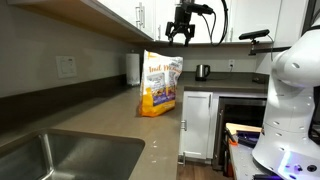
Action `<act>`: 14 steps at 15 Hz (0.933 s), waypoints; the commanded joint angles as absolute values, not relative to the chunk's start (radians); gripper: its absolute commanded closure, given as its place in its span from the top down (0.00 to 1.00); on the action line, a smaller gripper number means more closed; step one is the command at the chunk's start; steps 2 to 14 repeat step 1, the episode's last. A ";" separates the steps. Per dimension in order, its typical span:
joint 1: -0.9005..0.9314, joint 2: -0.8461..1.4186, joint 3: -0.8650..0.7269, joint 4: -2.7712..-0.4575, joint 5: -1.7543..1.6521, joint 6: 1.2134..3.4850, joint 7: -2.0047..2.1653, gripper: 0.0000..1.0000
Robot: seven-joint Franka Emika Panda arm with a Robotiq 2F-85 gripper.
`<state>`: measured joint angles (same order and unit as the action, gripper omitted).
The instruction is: Remove one packet from the orange and white pack on the table
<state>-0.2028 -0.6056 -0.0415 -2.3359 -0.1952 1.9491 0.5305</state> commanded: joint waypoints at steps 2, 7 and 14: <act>-0.185 -0.652 -0.042 -2.334 -0.153 1.907 0.418 1.00; -0.185 -0.652 -0.042 -2.334 -0.153 1.907 0.418 1.00; -0.185 -0.652 -0.042 -2.334 -0.153 1.907 0.418 1.00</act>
